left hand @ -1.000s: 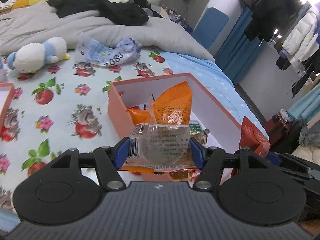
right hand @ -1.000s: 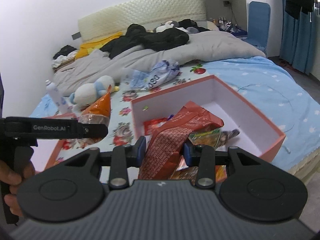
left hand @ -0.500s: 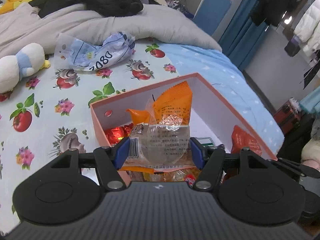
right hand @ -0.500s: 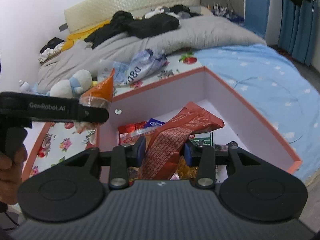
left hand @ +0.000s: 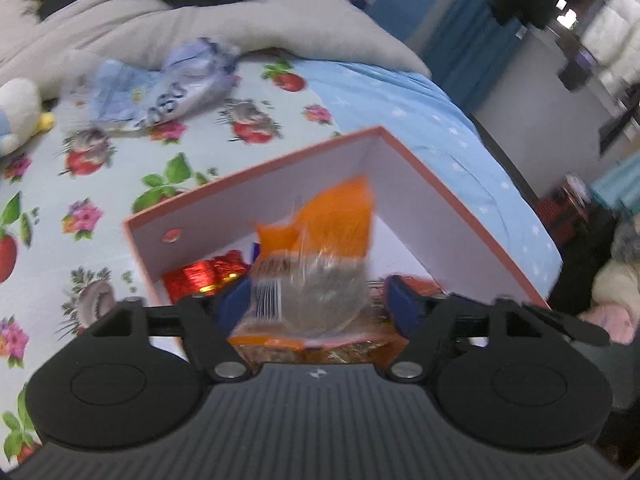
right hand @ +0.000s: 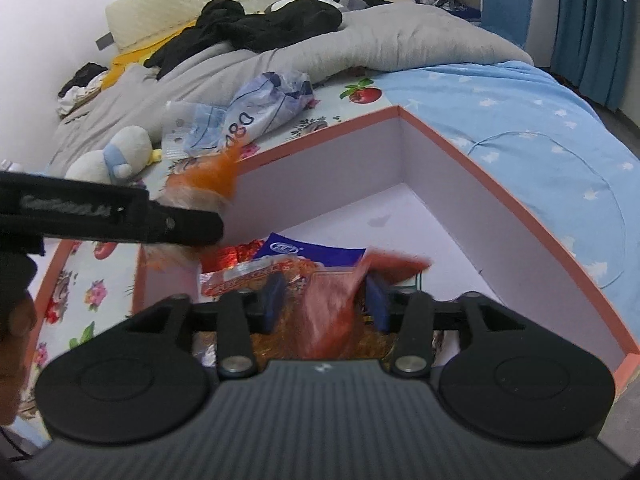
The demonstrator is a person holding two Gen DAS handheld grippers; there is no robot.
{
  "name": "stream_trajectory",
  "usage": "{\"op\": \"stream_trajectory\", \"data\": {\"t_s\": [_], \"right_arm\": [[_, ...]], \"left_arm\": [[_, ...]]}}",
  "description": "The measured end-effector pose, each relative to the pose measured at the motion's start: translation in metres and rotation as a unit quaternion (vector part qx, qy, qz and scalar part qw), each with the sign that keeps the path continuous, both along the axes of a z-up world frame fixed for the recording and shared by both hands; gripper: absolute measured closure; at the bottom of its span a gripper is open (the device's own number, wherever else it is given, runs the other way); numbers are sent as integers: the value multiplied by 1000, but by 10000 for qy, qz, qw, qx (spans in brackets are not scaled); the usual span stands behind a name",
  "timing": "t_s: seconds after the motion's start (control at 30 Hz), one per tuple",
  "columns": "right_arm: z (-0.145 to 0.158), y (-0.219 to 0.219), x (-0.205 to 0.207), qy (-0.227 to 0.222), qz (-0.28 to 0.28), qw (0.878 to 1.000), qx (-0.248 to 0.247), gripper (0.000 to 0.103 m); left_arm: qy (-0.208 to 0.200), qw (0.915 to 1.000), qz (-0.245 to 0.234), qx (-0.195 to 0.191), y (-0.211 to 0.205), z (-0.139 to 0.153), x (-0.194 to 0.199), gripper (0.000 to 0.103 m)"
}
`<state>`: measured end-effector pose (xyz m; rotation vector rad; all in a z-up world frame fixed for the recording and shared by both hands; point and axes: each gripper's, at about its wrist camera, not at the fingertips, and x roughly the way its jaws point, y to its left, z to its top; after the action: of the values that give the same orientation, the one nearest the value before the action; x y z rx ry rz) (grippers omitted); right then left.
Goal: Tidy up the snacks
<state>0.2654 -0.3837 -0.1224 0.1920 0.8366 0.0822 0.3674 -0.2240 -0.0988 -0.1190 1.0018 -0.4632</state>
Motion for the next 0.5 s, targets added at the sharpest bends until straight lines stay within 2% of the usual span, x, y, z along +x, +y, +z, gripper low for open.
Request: {"op": "stream_trajectory", "data": {"t_s": [0.07, 0.3, 0.5], "right_arm": [[2, -2, -3, -41, -54, 10000, 6, 24], [14, -6, -21, -131, -200, 9997, 89, 23], [43, -4, -45, -494, -268, 9983, 155, 23]], "left_arm": [[-252, 9996, 30, 140, -3, 7, -5, 12], [-339, 9993, 181, -8, 10, 29, -18, 12], [-673, 9975, 188, -73, 22, 66, -52, 12]]}}
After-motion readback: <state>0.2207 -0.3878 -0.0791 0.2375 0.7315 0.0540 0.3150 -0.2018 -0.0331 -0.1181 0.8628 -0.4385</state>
